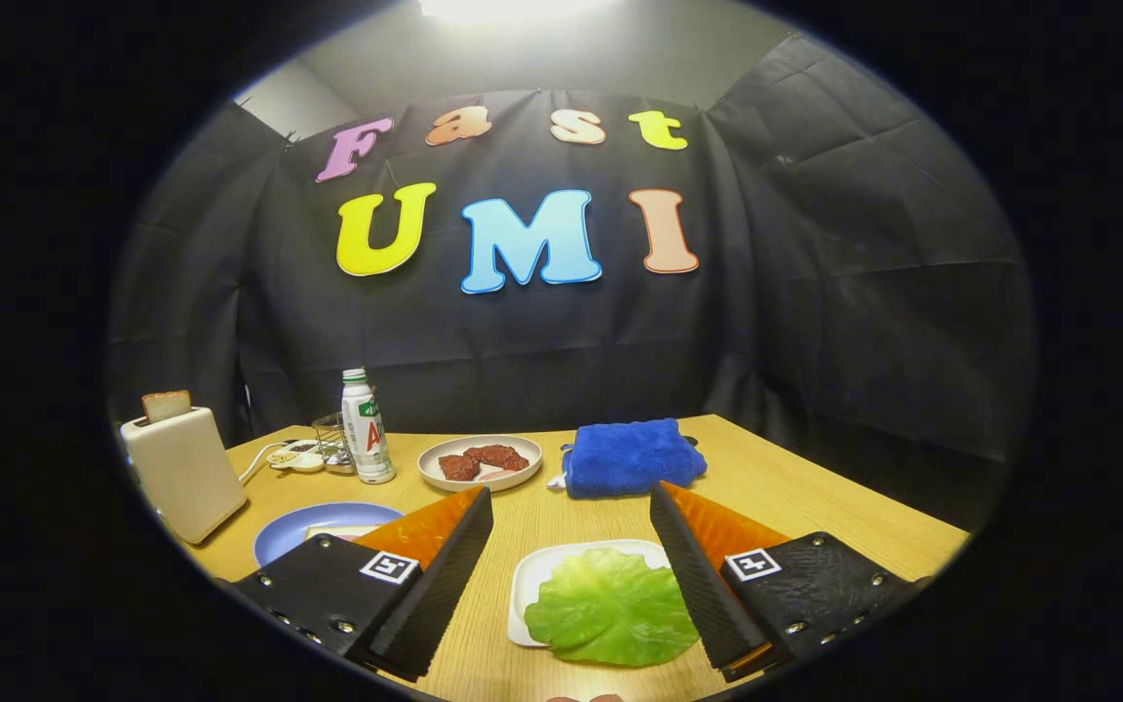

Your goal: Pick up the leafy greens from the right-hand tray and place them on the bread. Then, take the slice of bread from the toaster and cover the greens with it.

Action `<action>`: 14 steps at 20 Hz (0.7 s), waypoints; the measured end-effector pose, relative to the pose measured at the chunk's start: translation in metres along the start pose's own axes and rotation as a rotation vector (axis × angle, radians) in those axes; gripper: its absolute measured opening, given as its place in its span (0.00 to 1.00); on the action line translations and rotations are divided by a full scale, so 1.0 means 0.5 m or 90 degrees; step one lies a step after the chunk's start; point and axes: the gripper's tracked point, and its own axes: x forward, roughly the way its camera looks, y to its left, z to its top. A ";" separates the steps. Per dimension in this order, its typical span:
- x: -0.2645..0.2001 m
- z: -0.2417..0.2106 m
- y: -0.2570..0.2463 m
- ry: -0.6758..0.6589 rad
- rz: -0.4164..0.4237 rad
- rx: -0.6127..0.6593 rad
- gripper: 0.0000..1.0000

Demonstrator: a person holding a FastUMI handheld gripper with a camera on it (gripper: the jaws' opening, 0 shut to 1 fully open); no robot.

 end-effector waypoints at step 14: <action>0.064 -0.142 -0.052 0.202 -0.056 -0.083 0.99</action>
